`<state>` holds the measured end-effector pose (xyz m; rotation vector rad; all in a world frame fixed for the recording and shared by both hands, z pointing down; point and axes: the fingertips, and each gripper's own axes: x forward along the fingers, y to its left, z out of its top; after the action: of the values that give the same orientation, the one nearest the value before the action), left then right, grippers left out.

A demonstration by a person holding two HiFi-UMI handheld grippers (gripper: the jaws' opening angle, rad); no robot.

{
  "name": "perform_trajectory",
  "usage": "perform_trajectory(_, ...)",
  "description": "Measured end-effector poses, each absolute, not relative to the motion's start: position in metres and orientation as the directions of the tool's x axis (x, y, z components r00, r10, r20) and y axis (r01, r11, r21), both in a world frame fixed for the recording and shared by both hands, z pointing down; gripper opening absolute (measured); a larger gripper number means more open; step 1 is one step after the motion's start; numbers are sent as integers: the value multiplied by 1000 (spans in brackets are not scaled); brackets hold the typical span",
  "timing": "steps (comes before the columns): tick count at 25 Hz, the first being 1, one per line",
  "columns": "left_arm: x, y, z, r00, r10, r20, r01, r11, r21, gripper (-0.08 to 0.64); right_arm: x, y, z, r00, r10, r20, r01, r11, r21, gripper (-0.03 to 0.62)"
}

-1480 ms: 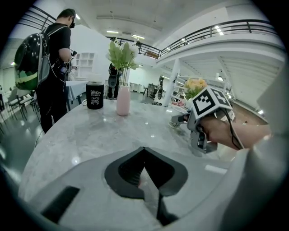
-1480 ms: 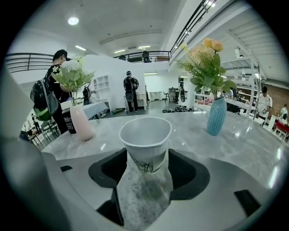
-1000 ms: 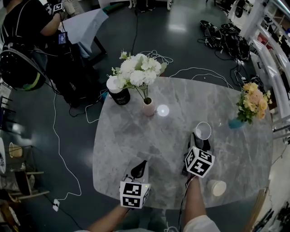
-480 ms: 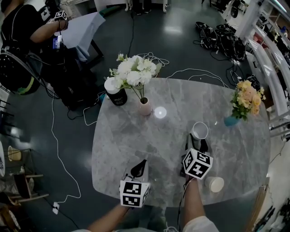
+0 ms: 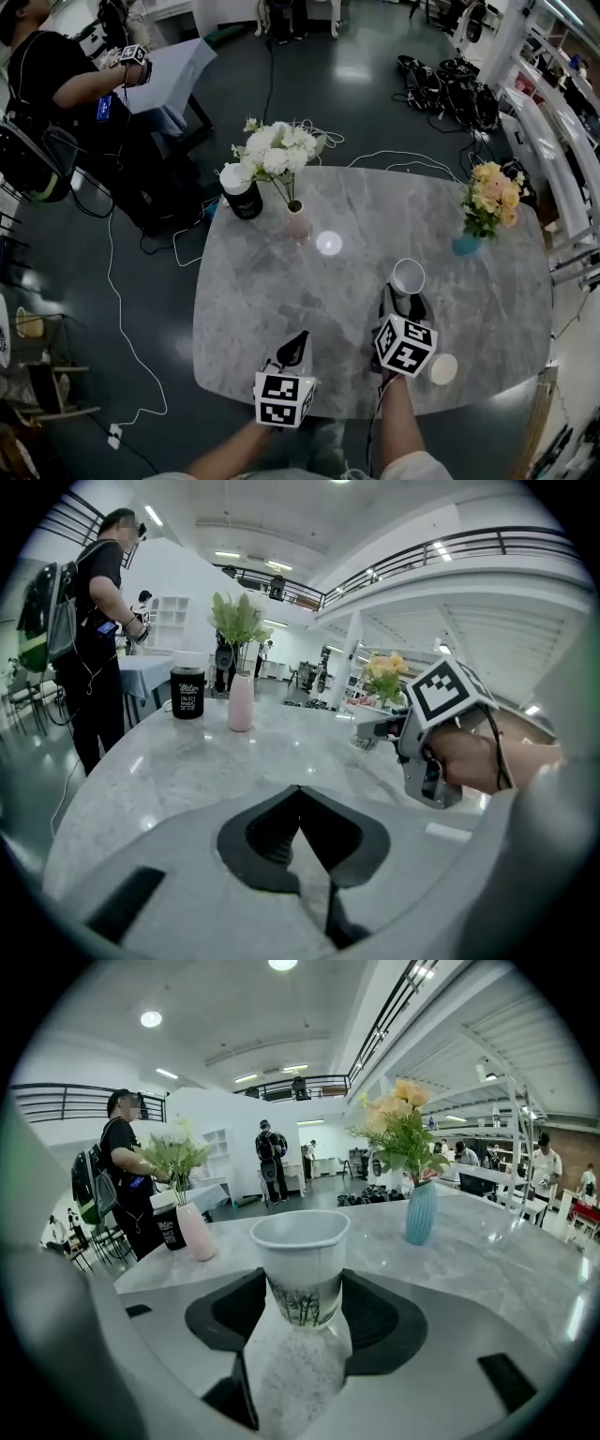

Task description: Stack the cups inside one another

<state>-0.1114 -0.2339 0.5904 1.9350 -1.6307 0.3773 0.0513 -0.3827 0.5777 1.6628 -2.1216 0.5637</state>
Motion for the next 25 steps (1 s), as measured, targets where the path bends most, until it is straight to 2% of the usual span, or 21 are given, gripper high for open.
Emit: perform_trajectory(25, -30, -189, 534, 335, -815, 473, -937, -235, 258, -5, 110, -278, 488, -247, -858, 451, -968, 236, -81, 241)
